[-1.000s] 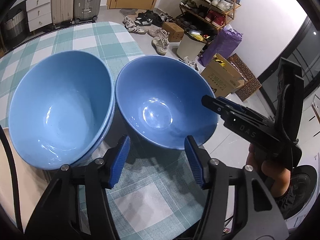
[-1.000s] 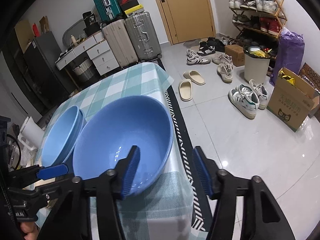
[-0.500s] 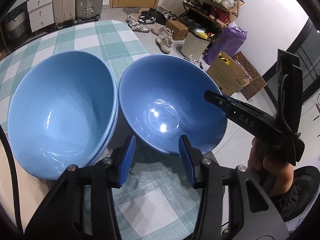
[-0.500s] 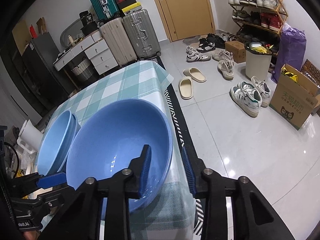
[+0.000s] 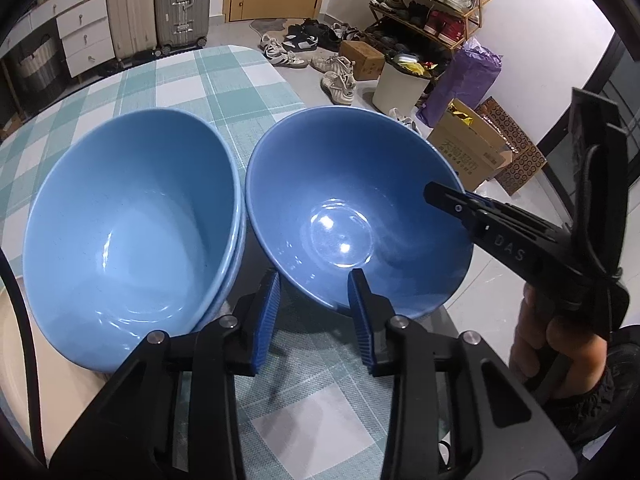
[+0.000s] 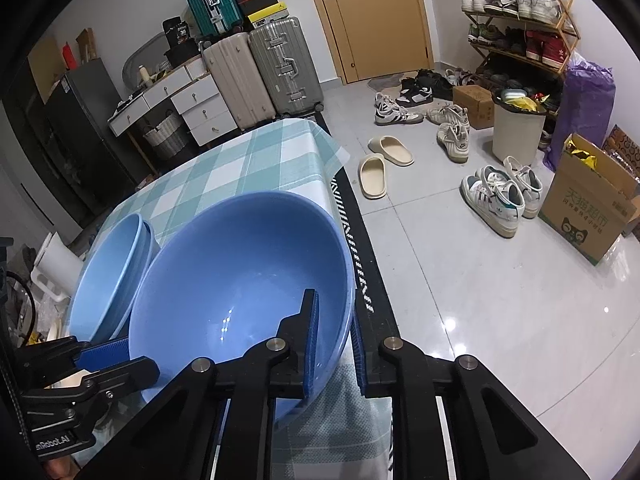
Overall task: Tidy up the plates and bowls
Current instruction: 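Close the left gripper on the single blue bowl rim while the right gripper closes on it, then lift the blue bowl with both grippers and carry it over the nested bowls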
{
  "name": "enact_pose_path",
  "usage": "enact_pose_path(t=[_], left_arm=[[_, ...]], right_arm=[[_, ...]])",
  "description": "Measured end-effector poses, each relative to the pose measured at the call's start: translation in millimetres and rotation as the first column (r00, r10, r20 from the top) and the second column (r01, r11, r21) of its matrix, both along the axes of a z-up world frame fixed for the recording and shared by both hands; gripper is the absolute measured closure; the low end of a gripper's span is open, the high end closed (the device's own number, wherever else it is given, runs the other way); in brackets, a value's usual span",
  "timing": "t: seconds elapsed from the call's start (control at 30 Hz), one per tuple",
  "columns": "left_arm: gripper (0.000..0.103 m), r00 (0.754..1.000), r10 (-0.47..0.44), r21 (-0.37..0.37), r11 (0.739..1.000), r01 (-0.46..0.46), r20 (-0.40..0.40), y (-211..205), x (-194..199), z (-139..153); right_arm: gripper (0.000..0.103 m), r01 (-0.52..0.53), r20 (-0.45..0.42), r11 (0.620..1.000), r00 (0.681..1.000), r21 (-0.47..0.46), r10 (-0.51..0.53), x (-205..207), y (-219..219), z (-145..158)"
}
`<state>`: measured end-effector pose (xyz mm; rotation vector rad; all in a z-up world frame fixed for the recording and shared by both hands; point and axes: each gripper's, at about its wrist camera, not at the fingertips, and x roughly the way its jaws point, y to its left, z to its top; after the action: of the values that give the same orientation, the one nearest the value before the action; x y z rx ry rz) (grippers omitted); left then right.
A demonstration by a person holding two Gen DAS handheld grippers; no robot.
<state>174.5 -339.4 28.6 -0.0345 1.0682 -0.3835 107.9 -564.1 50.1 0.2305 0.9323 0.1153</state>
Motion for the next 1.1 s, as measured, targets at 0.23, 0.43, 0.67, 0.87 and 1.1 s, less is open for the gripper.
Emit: enact_pose_path(t=[0.23,0.43,0.67,0.87,1.1], left_arm=[[0.072,1.000,-0.021,0.004,1.000,0.021,0.017,-0.2,-2.6,1.9],[0.071,0.999,-0.042,-0.004,0.999,0.042,0.031,-0.4,-5.0,7.4],[0.071,0.996,-0.068,-0.006,0.998,0.068,0.065,-1.1,-9.9,17.7],[0.071,0.991,-0.085,-0.011,0.996,0.086,0.103,0.3,-18.1,32.9],[0.071,0.985,-0.092,-0.019,0.995,0.096,0.145,6.7,-32.2,54.7]], right_arm=[[0.087,0.009,-0.002,1.000,1.000,-0.015,-0.009,-3.9,-0.3,-0.1],[0.087,0.023,0.007,0.999,1.000,-0.026,-0.023,-10.8,0.8,7.7],[0.087,0.040,0.029,0.998,0.999,-0.038,-0.039,-20.9,-1.2,20.6],[0.087,0.048,0.053,0.998,0.998,-0.047,-0.046,-30.9,0.6,35.8],[0.087,0.052,0.083,0.997,0.995,-0.057,-0.047,-38.2,6.0,53.1]])
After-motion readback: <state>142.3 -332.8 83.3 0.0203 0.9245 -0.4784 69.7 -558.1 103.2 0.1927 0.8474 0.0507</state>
